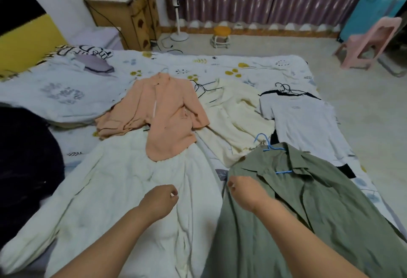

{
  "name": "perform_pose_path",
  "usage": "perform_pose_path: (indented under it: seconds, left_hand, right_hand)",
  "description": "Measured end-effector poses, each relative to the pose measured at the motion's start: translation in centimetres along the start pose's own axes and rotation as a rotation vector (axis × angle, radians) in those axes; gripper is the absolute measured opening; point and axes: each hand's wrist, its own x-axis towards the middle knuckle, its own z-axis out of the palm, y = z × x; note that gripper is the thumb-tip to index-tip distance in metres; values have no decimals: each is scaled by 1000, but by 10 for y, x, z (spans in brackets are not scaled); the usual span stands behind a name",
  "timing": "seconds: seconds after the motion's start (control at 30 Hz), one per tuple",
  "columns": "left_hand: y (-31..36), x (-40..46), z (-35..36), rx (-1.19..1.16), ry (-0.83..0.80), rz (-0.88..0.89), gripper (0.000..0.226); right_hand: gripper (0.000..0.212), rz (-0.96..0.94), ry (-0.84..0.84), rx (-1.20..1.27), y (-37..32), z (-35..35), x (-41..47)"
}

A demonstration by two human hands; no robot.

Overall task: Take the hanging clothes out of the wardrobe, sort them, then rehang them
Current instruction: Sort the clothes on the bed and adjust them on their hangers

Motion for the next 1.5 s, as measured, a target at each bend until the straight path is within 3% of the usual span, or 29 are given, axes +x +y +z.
perform_pose_path:
  seconds: [0.37, 0.6, 1.0, 1.17, 1.3, 1.43, 1.5]
  left_hand:
    - [-134, 34, -55, -92, 101, -102, 26]
    - [-219, 121, -97, -26, 117, -58, 27]
    - [-277, 286, -99, 188, 123, 9, 51]
    - [-285, 349, -88, 248, 101, 43, 56]
    - [-289, 395, -82, 284, 75, 67, 56]
    - [-294, 428, -75, 302, 94, 47, 64]
    - [-293, 433, -73, 321, 141, 39, 57]
  right_hand:
    - [29, -39, -12, -92, -109, 27, 82]
    - [34, 151, 51, -25, -150, 71, 168]
    - [54, 421, 87, -25, -133, 136, 287]
    - [31, 439, 186, 6, -121, 149, 342]
    - [28, 472, 105, 38, -121, 150, 378]
    - [52, 479, 134, 75, -120, 152, 395]
    - [71, 499, 136, 109, -120, 152, 398]
